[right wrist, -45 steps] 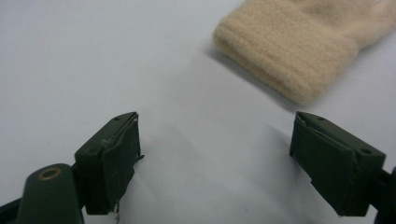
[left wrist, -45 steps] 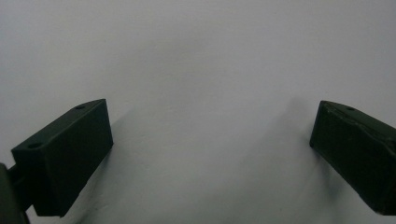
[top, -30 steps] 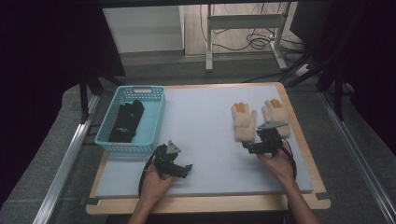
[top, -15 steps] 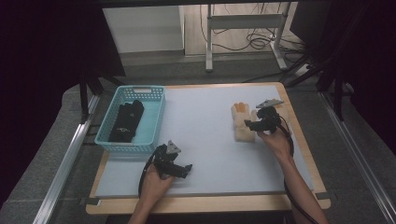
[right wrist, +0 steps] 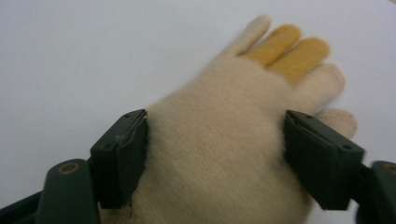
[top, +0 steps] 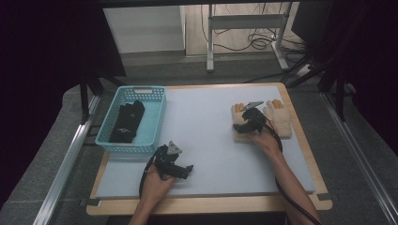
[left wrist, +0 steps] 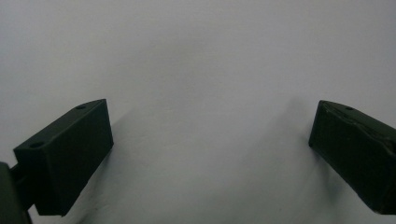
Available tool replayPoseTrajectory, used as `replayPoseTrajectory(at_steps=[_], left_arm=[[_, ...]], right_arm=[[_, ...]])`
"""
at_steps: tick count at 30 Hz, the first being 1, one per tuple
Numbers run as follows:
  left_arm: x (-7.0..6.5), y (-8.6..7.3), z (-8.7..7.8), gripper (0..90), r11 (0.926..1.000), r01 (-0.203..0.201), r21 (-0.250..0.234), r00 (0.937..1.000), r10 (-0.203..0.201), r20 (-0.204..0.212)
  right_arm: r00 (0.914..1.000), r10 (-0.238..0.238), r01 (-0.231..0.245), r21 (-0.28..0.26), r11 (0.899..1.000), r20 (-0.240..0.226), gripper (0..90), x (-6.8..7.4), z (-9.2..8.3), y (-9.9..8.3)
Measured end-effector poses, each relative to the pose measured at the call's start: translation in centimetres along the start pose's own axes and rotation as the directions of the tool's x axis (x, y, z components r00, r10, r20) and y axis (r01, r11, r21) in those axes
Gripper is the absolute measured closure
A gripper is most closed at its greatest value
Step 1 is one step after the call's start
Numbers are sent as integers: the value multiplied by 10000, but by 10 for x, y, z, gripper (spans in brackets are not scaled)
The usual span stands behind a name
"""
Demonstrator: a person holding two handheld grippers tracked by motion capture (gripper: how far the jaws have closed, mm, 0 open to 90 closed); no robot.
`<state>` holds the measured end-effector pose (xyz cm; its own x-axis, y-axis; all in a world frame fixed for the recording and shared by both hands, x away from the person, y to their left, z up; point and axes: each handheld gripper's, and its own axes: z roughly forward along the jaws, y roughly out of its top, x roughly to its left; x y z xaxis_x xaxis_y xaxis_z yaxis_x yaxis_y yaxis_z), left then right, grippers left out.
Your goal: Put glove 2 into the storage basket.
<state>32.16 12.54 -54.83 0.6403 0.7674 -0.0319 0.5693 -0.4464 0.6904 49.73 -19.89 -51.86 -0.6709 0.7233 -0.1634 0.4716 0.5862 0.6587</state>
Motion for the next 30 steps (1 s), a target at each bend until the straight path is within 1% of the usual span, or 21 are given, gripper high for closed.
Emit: replayPoseTrajectory(at_steps=[1, 2, 5, 8, 11, 14, 15, 17, 19, 21, 24, 25, 26, 27, 29, 30], left_arm=[[0, 0, 0, 3, 10000, -7, -3, 10000, 7, -7], [0, 0, 0, 3, 10000, -1, -12, 10000, 1, -8], [0, 0, 0, 3, 10000, -4, -5, 10000, 4, -2], [0, 0, 0, 3, 10000, -6, -2, 10000, 6, -5], [0, 0, 0, 3, 10000, 2, -5, 10000, -2, -2], [0, 0, 0, 3, 10000, 2, -4, 10000, -2, 0], [0, 0, 0, 4, 10000, 1, -3, 10000, -1, -1], [0, 0, 0, 4, 10000, 8, -4, 10000, -8, -2], [0, 0, 0, 3, 10000, 14, -1, 10000, -14, -1], [0, 0, 0, 3, 10000, 6, 3, 10000, -6, -4], [0, 0, 0, 4, 10000, 5, 2, 10000, -5, -5], [0, 0, 0, 4, 10000, 6, 1, 10000, -6, -5], [0, 0, 0, 4, 10000, 3, 2, 10000, -3, -5], [0, 0, 0, 4, 10000, 4, 2, 10000, -4, -4], [0, 0, 0, 4, 10000, 1, -2, 10000, -1, -7], [0, 0, 0, 4, 10000, 0, -1, 10000, 0, -7]], right_arm=[[9999, 26, -28, -181, 9998, -106, 328, 1, 0, 0], [9992, 205, -210, -150, 9997, -355, 384, 1, 0, -1], [9946, 539, -555, -148, 9984, -882, 496, -2, -1, -2], [9887, 914, -942, -179, 9954, -1191, 543, -3, -3, -5], [9879, 929, -975, -312, 9948, -1245, 563, -2, -7, -7], [9843, 866, -933, -369, 9950, -1537, 570, 3, -14, -7], [9818, 845, -924, -390, 9950, -1702, 570, 6, -17, -7], [9763, 809, -924, -488, 9945, -2005, 569, 15, -25, -7], [9732, 733, -869, -539, 9948, -2178, 569, 23, -31, -8], [9688, 758, -916, -568, 9942, -2360, 568, 35, -37, -9], [9556, 926, -1124, -555, 9921, -2798, 567, 52, -45, -13], [9524, 949, -1153, -544, 9918, -2896, 567, 59, -48, -14], [9495, 867, -1096, -597, 9922, -3014, 565, 67, -51, -15], [9472, 795, -1027, -590, 9930, -3106, 565, 73, -52, -15], [9463, 515, -769, -674, 9948, -3191, 561, 90, -57, -17], [9454, 491, -756, -702, 9947, -3221, 556, 95, -58, -18]])
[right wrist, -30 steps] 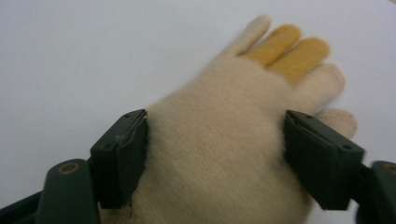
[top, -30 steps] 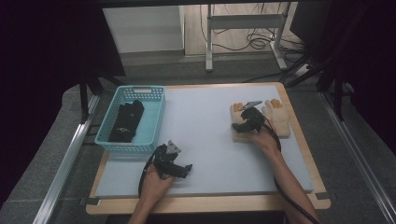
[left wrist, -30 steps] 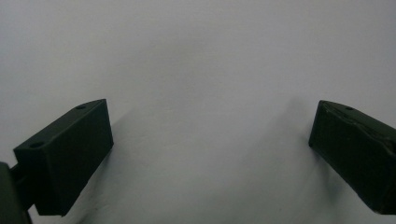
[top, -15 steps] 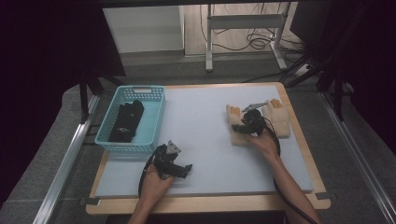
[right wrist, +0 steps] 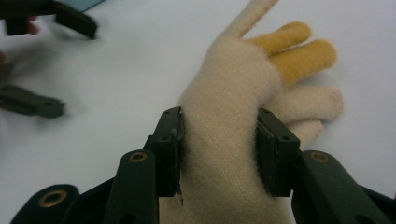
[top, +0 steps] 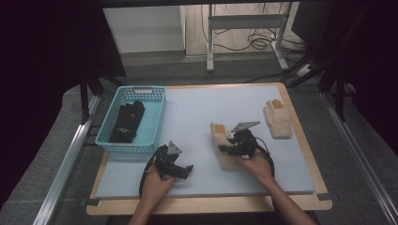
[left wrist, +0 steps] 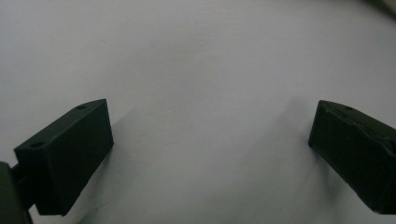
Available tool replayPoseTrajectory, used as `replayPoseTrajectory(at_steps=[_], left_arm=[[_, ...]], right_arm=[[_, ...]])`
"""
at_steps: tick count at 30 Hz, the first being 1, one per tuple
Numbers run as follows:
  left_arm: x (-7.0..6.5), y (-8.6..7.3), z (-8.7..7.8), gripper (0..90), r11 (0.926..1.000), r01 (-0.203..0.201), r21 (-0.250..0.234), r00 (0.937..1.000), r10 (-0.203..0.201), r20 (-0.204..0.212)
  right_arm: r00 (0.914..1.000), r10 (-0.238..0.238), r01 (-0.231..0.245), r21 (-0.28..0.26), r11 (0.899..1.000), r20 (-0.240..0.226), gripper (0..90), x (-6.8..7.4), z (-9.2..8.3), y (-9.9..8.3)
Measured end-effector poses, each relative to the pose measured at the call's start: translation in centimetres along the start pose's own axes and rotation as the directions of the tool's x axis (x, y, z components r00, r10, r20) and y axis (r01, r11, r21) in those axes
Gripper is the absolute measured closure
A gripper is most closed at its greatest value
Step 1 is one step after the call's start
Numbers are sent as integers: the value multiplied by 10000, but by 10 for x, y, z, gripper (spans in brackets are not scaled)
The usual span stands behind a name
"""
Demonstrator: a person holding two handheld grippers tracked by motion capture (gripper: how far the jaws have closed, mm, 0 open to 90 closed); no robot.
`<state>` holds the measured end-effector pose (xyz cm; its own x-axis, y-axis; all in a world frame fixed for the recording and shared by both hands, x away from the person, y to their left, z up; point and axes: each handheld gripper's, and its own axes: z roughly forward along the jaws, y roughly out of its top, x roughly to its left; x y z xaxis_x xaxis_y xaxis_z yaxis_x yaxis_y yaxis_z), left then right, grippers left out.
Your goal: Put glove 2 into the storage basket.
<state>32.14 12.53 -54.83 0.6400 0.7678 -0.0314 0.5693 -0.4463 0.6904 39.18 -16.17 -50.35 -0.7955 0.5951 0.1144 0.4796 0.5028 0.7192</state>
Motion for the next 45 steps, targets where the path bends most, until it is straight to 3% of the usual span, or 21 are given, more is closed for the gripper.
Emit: replayPoseTrajectory(at_steps=[2, 5, 10, 13, 15, 17, 20, 24, 30, 34, 38, 40, 45], left_arm=[[0, 0, 0, 4, 10000, -8, 3, 10000, 8, -1], [0, 0, 0, 4, 10000, -40, 2, 10000, 40, -11], [0, 0, 0, 4, 10000, -32, 3, 10000, 32, -6], [0, 0, 0, 4, 10000, -35, 4, 10000, 35, -9], [0, 0, 0, 4, 10000, -15, 2, 10000, 15, -3], [0, 0, 0, 4, 10000, -6, -1, 10000, 6, -4], [0, 0, 0, 4, 10000, -7, -4, 10000, 7, -3], [0, 0, 0, 4, 10000, -4, 1, 10000, 4, -1], [0, 0, 0, 4, 10000, 0, -1, 10000, 0, -6], [0, 0, 0, 5, 10000, 9, -7, 10000, -9, -9], [0, 0, 0, 5, 10000, -4, -4, 10000, 4, -4], [0, 0, 0, 5, 10000, 13, -2, 10000, -13, -1], [0, 0, 0, 4, 10000, 15, 0, 10000, -15, 3]], right_arm=[[9998, -70, 70, -21, 10000, -171, 508, 11, 3, -4], [9999, -122, 122, 239, 9996, -36, 399, 21, 7, -6], [9998, -56, 61, -266, 9996, 191, 378, 15, -11, -2], [9990, -104, 113, -215, 9997, 445, 528, 6, -22, -5], [9980, -138, 142, -67, 9999, 622, 668, 2, -28, -11], [9980, -44, 34, 154, 9999, 632, 754, -2, -29, -24], [9969, -7, -25, 410, 9992, 790, 769, -5, -27, -38], [9969, 143, -172, 370, 9992, 773, 769, -6, -26, -51], [9991, -211, 200, 311, 9993, 359, 766, 10, -23, -53], [9981, -487, 475, 310, 9984, 365, 741, 14, -23, -50], [9972, -275, 265, 154, 9995, 689, 695, 1, -33, -46], [9958, -33, 34, -17, 10000, 912, 674, -13, -41, -45], [9826, 525, -491, -230, 9985, 1784, 623, -48, -59, -44]])
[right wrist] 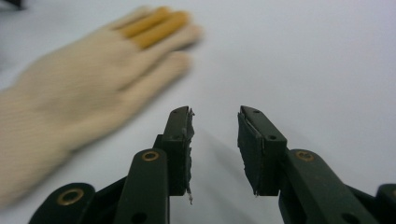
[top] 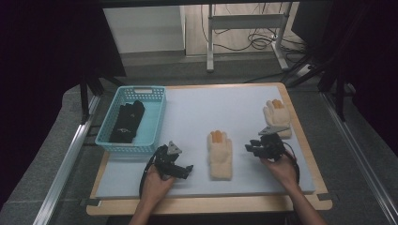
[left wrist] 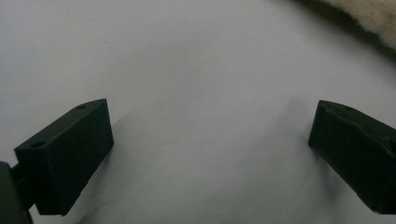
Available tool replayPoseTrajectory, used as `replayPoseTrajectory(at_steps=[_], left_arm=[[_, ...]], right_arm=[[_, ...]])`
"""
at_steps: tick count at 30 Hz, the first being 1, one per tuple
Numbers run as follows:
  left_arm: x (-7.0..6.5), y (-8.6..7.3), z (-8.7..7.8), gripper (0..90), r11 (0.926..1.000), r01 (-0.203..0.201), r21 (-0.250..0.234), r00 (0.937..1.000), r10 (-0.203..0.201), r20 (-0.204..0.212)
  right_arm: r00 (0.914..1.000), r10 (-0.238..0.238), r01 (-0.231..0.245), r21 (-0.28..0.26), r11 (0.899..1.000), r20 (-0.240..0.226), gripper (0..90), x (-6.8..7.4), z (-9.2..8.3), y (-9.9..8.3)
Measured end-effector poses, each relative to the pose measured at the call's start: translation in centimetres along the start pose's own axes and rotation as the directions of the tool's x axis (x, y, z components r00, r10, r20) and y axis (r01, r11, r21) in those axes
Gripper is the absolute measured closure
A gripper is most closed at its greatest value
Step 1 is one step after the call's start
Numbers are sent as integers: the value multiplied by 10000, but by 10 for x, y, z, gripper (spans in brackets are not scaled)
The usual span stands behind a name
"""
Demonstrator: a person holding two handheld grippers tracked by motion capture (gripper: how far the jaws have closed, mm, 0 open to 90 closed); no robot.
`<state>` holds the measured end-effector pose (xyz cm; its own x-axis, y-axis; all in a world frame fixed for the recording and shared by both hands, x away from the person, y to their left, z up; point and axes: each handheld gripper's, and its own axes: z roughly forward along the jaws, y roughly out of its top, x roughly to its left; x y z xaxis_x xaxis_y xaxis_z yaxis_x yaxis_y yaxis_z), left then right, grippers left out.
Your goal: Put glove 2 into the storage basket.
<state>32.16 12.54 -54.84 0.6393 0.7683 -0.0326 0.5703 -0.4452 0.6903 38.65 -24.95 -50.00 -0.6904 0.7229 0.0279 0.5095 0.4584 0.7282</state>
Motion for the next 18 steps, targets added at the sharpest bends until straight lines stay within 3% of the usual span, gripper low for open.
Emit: replayPoseTrajectory(at_steps=[3, 8, 12, 18], left_arm=[[0, 0, 0, 4, 10000, 6, 3, 10000, -6, 1], [0, 0, 0, 4, 10000, 10, 2, 10000, -10, 4], [0, 0, 0, 4, 10000, 11, -18, 10000, -11, 3], [0, 0, 0, 4, 10000, 9, 1, 10000, -9, 6]], right_arm=[[9986, 303, -302, -26, 9995, 444, 615, -20, -6, 2], [9890, 785, -777, -114, 9969, 1257, 634, -53, -15, 8], [9760, 1170, -1150, -218, 9931, 1838, 675, -80, -22, 12], [9443, 1968, -1942, -361, 9803, 2639, 653, -119, -29, 10]])
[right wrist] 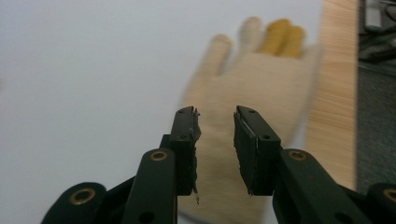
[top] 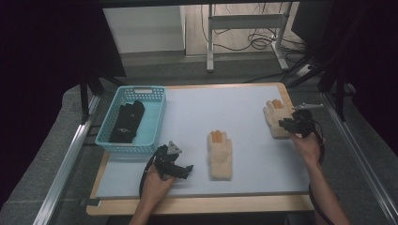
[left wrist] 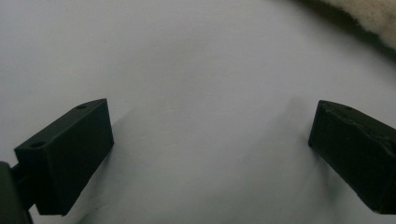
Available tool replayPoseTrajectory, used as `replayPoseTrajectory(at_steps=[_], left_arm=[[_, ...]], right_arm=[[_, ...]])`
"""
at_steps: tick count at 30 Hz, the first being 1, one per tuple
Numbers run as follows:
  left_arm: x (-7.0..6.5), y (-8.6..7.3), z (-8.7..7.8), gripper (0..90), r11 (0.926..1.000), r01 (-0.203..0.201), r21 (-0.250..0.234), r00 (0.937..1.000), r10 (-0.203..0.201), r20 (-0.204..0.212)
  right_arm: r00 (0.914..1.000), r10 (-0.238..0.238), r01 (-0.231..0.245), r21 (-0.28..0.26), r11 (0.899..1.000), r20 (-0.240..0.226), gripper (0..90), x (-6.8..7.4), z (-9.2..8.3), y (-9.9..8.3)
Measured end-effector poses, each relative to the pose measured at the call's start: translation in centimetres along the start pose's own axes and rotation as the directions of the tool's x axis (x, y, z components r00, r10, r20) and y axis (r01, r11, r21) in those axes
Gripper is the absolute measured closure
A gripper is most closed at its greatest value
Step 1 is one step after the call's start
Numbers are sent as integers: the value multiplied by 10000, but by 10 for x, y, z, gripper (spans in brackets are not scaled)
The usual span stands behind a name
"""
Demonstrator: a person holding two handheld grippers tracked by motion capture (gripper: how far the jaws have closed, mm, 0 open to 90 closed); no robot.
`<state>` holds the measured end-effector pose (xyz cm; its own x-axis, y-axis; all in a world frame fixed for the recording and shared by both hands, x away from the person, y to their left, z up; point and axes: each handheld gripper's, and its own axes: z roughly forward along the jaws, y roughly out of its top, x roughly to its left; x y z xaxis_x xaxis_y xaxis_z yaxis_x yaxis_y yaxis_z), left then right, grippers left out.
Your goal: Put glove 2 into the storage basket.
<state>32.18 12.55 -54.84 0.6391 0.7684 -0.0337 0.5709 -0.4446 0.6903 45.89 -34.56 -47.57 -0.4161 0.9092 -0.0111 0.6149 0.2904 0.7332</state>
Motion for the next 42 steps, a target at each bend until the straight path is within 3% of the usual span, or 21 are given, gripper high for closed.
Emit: replayPoseTrajectory(at_steps=[6, 11, 13, 17, 18, 20, 30, 36, 42], left_arm=[[0, 0, 0, 4, 10000, 5, -18, 10000, -5, -1], [0, 0, 0, 4, 10000, 5, -16, 10000, -5, -6], [0, 0, 0, 4, 10000, 8, -16, 10000, -8, -4], [0, 0, 0, 4, 10000, 12, -18, 10000, -12, -3], [0, 0, 0, 4, 10000, 8, -16, 10000, -8, -3], [0, 0, 0, 4, 10000, 4, -2, 10000, -4, 0], [0, 0, 0, 4, 10000, 11, -15, 10000, -11, -7], [0, 0, 0, 4, 10000, 10, -15, 10000, -10, -3], [0, 0, 0, 4, 10000, 9, -2, 10000, -9, -1]], right_arm=[[9969, 675, -680, 136, 9976, 393, 505, -21, 9, -8], [9961, 863, -868, 337, 9957, 167, 455, -23, 19, -17], [9950, 994, -993, 348, 9945, -28, 494, -23, 22, -20], [9911, 1279, -1264, 405, 9912, -374, 678, -21, 23, -21], [9916, 1241, -1228, 358, 9918, -364, 741, -21, 22, -21], [9929, 1134, -1125, 283, 9933, -361, 772, -19, 20, -19], [9995, 120, -122, -68, 9999, -308, 774, 6, -2, 0], [9977, -590, 591, 25, 9982, -324, 768, 34, -2, 14], [9882, -1437, 1451, 220, 9892, -534, 760, 66, 6, 23]])
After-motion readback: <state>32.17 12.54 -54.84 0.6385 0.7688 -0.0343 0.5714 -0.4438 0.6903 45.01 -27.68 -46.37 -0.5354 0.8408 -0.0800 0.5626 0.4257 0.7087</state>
